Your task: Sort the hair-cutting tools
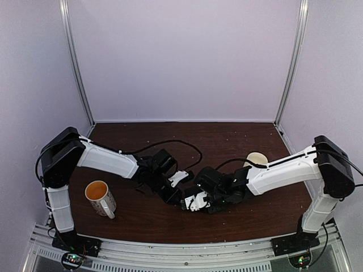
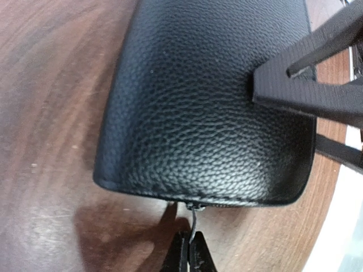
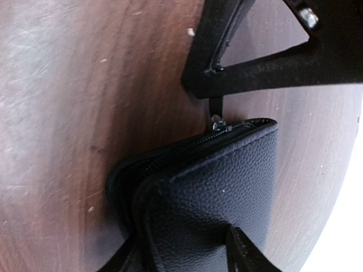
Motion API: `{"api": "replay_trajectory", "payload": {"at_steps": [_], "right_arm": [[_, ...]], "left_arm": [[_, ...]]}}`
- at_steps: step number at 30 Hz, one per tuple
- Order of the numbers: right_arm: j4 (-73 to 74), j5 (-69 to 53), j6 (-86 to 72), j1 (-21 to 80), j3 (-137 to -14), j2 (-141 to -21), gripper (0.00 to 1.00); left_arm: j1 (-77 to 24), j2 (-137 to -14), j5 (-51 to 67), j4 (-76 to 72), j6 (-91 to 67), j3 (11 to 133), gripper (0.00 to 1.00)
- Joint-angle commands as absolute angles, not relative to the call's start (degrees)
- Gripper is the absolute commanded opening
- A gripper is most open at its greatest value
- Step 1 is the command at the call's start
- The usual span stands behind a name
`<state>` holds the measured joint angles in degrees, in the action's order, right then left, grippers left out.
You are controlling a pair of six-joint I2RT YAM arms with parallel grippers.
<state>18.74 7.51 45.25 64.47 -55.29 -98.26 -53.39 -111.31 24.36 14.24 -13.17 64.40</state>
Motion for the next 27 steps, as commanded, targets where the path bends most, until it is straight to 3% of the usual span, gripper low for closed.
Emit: {"api": "replay_trajectory", "payload": {"at_steps": [1,3,8,27], "right_arm": [[14.9,9.8,46.0,65.1,-56.5,-103.3,0.43],[14.6,10.4,45.6,65.2,-57.6,-105.0,0.37],[15.4,12.2,42.3,65.2,-60.9,-108.9,0.34],[12.0,17.5,36.1,64.2,-59.1,-106.4,0.37]], "left_arm": [[-51.4,-111.5,22.8,15.8,-11.3,65.8,0.0],[-50.6,-111.4,22.6,16.1,-10.9,65.6,0.0],[-51.1,-110.2,25.4,16.1,-9.8,64.9,0.0],[-57.1,-103.4,29.6,13.5,-15.6,57.9,0.0]]}}
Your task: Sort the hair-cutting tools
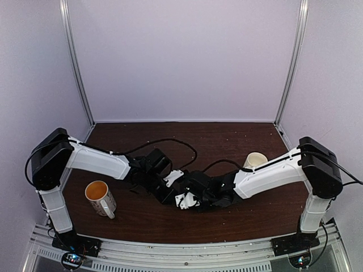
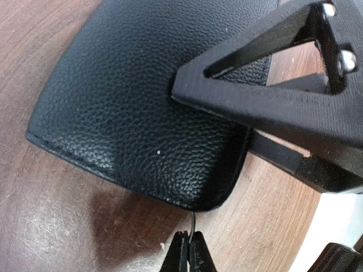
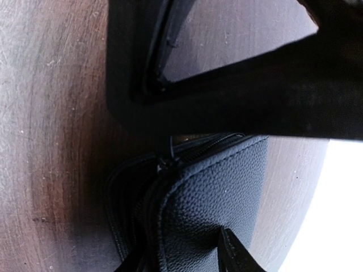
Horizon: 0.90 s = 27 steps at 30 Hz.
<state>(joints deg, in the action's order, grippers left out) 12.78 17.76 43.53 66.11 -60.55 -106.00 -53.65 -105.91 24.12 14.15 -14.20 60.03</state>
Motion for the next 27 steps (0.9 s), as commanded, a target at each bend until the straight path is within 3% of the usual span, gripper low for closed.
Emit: {"api": "replay_trajectory", "payload": {"at_steps": [1,12,18,27], "right_arm": [[12.7,16.4,35.6,64.2,-59.6,-106.0,0.38],[27.2,5.2,39.0,64.0,-55.7,-90.6,0.57],[28.2,4.5,41.0,62.2,-50.6,-85.5,0.59],[26.8,4.3,44.3,51.0,-51.7,-88.5,0.58]], "left_arm": [[-57.1,-103.8,29.8,12.0,-16.7,58.4,0.0],[-55.0,-110.2,20.4,20.5,-18.2,66.2,0.0],[-53.6,-109.6,16.1,24.6,-16.9,67.3,0.0],[-49.9,-108.3,10.8,28.7,-14.3,68.1,0.0]]}}
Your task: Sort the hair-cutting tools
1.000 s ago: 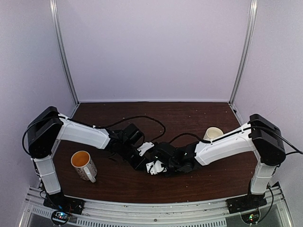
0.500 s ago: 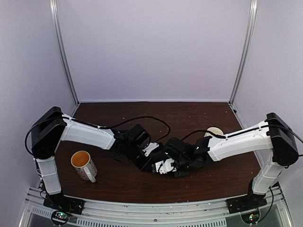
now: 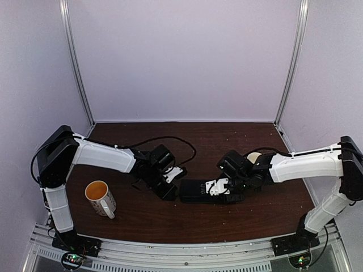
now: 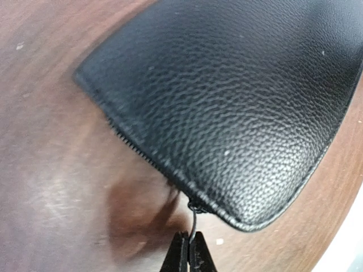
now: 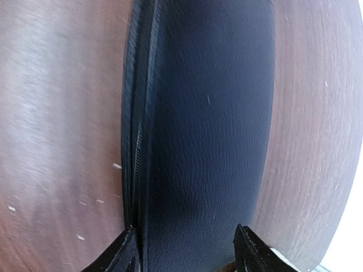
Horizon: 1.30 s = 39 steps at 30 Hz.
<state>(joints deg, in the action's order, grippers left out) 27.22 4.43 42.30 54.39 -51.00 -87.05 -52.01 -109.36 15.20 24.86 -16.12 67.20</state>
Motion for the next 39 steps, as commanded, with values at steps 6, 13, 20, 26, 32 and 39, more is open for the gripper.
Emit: {"api": "replay_trajectory", "payload": {"at_steps": [6,13,20,26,32,39], "right_arm": [[28.2,1.8,45.2,51.0,-49.8,-91.0,0.58],[31.7,-2.5,45.4,55.5,-48.5,-91.5,0.58],[34.4,-6.8,43.7,60.4,-52.8,-92.8,0.58],[39.1,-9.4,45.5,60.9,-54.2,-87.4,0.58],[34.8,-2.7,50.1,60.8,-50.4,-81.2,0.61],[31.3,-2.4,53.5,61.0,-52.0,-84.8,0.63]], "left_arm": [[-48.6,-108.9,9.1,29.8,-13.3,70.0,0.0],[-47.3,-110.7,8.1,30.4,-12.2,72.3,0.0],[-47.2,-113.5,7.3,31.0,-10.9,75.2,0.0],[-47.0,-113.8,5.1,30.4,-7.8,75.2,0.0],[-46.8,-114.2,3.9,29.9,-6.5,75.1,0.0],[-46.6,-115.0,4.8,29.3,-5.5,75.9,0.0]]}}
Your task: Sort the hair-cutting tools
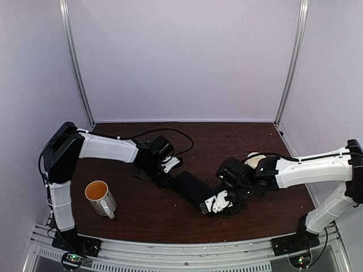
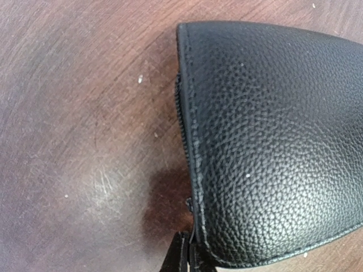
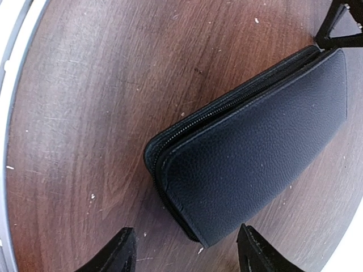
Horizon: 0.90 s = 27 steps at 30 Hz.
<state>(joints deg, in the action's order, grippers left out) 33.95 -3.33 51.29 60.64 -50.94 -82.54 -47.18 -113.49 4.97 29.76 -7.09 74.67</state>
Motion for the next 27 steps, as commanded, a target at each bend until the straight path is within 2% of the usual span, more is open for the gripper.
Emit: {"api": "replay_trajectory", "payload": {"at_steps": [1,6,13,19,27], "right_arm": [[31.5,-3.5,52.6,60.9,-53.5,-85.7,0.63],[29.9,-8.8,46.9,60.6,-60.9,-89.9,0.63],[28.1,-9.2,42.4,60.7,-67.6,-98.1,0.63],[24.5,-4.6,38.5,60.8,-71.6,-104.9,0.62],[20.7,9.0,31.9,60.7,-73.9,-111.3,0.58]], "left_arm": [[-46.6,-114.9,4.9,29.1,-5.7,75.9,0.0],[-46.6,-114.9,6.7,27.9,-5.6,75.9,0.0],[-46.2,-115.9,7.6,27.9,-4.6,77.0,0.0],[-46.2,-117.2,8.5,28.0,-4.4,78.7,0.0],[-46.1,-117.7,8.6,29.7,-3.3,79.2,0.0]]}}
